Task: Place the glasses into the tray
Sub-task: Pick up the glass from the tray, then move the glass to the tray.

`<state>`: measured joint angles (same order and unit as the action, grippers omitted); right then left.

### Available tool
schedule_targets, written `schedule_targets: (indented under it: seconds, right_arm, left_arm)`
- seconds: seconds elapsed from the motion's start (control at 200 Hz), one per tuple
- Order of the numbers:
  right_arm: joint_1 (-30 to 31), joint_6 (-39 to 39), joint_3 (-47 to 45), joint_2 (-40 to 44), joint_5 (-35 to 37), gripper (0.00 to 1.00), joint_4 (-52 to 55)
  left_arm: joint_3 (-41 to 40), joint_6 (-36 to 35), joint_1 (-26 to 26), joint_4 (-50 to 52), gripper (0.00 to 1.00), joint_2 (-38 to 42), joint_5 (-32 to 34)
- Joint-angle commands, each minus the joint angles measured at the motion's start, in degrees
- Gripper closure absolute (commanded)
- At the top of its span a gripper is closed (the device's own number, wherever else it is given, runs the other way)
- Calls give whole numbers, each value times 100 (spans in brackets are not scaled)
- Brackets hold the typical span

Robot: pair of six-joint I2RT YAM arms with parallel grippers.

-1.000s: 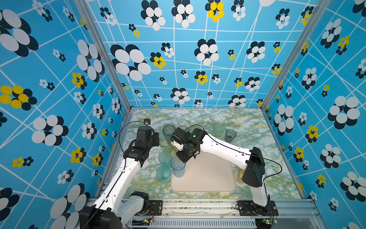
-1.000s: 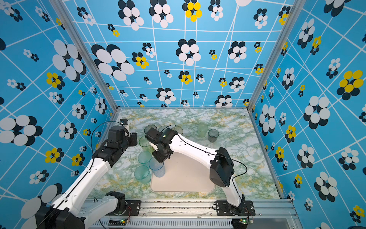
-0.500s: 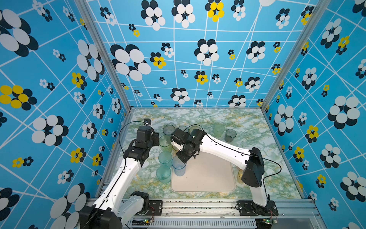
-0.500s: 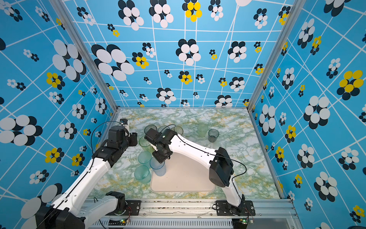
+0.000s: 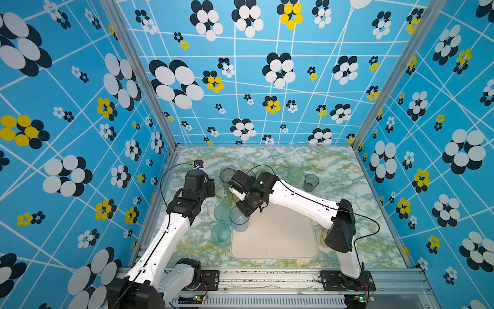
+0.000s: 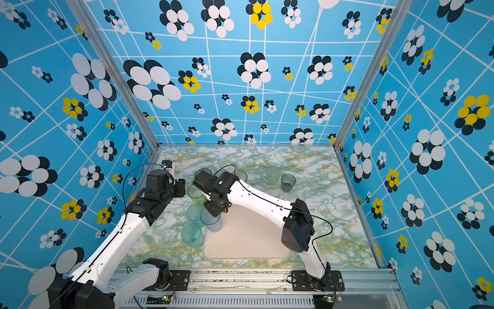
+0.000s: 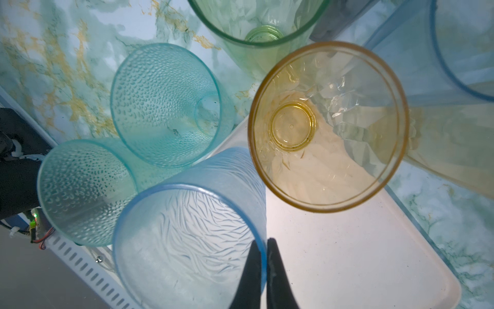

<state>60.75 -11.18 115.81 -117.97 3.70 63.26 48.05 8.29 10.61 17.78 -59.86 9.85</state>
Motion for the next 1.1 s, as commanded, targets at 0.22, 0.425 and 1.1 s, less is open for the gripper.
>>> schedule_targets:
  seconds: [0.22, 0.425, 1.1]
  right_arm:
    - [33, 28, 70, -72, 20, 94, 142]
    - [26, 19, 4, -116, -3, 94, 142]
    - [-52, -71, -308, -83, -151, 82, -108]
  left_arm:
    - [-103, -82, -22, -68, 44, 27, -44]
    - [-94, -82, -20, -52, 44, 0, -53]
    - [-42, -75, -21, 17, 43, -9, -35]
